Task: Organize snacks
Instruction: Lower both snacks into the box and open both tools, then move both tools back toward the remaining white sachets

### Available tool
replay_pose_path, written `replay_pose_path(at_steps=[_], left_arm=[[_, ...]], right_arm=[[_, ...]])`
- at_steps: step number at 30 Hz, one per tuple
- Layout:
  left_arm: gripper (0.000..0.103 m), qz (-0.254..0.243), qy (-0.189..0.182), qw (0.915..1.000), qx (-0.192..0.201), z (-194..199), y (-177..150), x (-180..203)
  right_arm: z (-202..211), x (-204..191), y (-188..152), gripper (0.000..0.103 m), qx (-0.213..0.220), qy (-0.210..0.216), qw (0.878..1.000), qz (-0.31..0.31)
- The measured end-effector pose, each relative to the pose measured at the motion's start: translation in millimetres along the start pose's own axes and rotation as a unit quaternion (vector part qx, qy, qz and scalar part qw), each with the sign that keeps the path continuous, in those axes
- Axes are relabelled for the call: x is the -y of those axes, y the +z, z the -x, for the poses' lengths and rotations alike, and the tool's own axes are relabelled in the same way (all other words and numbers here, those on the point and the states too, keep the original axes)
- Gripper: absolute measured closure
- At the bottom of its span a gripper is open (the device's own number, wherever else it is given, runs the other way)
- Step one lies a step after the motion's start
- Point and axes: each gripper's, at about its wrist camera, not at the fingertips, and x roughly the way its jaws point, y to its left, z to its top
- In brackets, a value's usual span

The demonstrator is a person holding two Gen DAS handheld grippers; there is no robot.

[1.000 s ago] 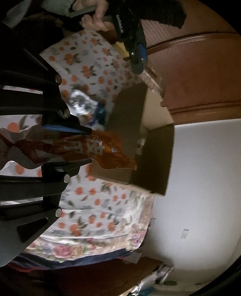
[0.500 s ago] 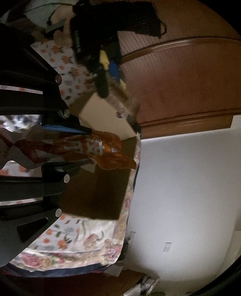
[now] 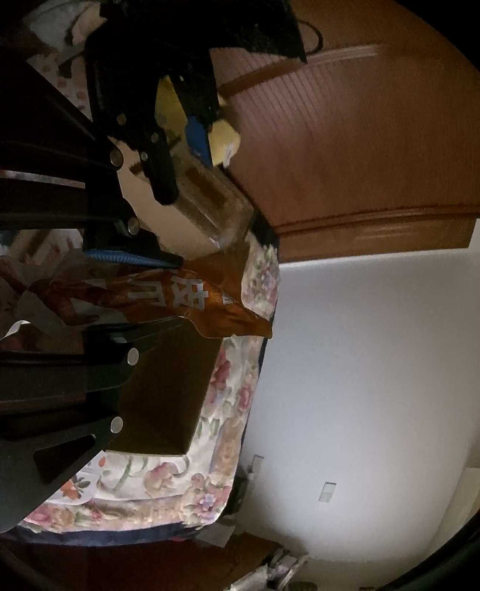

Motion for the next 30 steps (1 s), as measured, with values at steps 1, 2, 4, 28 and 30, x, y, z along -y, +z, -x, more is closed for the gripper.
replay_pose_path(at_steps=[1, 2, 4, 28, 30], left_arm=[[0.056, 0.002, 0.0, 1.0, -0.001, -2.4, -2.1, -0.1], [0.056, 0.004, -0.001, 1.0, -0.004, -5.8, -4.6, -0.2], [0.056, 0.007, -0.004, 0.9999, -0.013, -12.8, -9.2, -2.7], [0.051, 0.023, 0.008, 0.9991, -0.034, -30.4, -36.4, 9.8], [0.048, 0.019, 0.015, 0.9993, -0.027, -24.0, -35.8, 13.1]], right_arm=[[-2.8, 3.6, -1.5, 0.081, 0.0, -0.003, 1.0, -0.006], [-4.6, 7.3, -3.0, 0.081, -0.002, -0.007, 1.0, -0.008], [-13.3, 13.2, -7.6, 0.081, -0.012, -0.019, 1.0, -0.011], [-27.8, 35.7, -36.2, 0.076, -0.041, -0.05, 0.997, -0.045], [-21.4, 35.0, -35.5, 0.076, -0.034, -0.049, 0.997, -0.047]])
